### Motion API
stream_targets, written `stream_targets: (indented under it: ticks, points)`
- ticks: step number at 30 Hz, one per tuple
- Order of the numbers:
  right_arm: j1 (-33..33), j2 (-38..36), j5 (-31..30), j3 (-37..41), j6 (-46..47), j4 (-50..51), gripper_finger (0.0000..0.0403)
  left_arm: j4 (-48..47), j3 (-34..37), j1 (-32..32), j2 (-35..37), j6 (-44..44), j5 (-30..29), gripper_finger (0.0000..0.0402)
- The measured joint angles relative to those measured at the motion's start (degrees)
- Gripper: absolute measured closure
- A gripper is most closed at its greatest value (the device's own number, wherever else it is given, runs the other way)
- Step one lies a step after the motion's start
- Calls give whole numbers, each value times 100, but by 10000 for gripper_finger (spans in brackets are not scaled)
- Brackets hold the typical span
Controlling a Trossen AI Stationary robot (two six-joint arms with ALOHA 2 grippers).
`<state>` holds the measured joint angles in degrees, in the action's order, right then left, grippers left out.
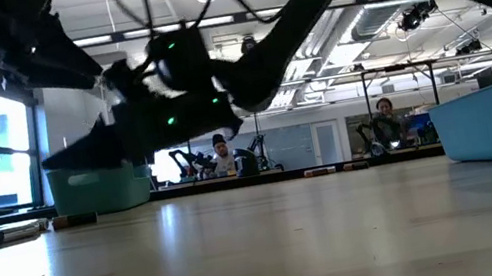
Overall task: Sort batteries
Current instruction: Put the black battery into the green bin
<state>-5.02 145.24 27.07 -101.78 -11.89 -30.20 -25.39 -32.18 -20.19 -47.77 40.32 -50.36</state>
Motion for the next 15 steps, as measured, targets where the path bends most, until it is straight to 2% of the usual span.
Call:
stream_targets:
  ticks: [6, 11, 15]
  points:
    - [-217, 570, -191, -1200, 272, 1524, 192, -64, 0, -245, -4, 4, -15, 204]
    - [-334, 606, -570, -1287, 177, 1828, 192, -145, 0, -417, -7, 6, -260, 204]
    - [-369, 606, -597, -1279, 138, 2132, 206, -159, 0, -546, -7, 12, -417, 204]
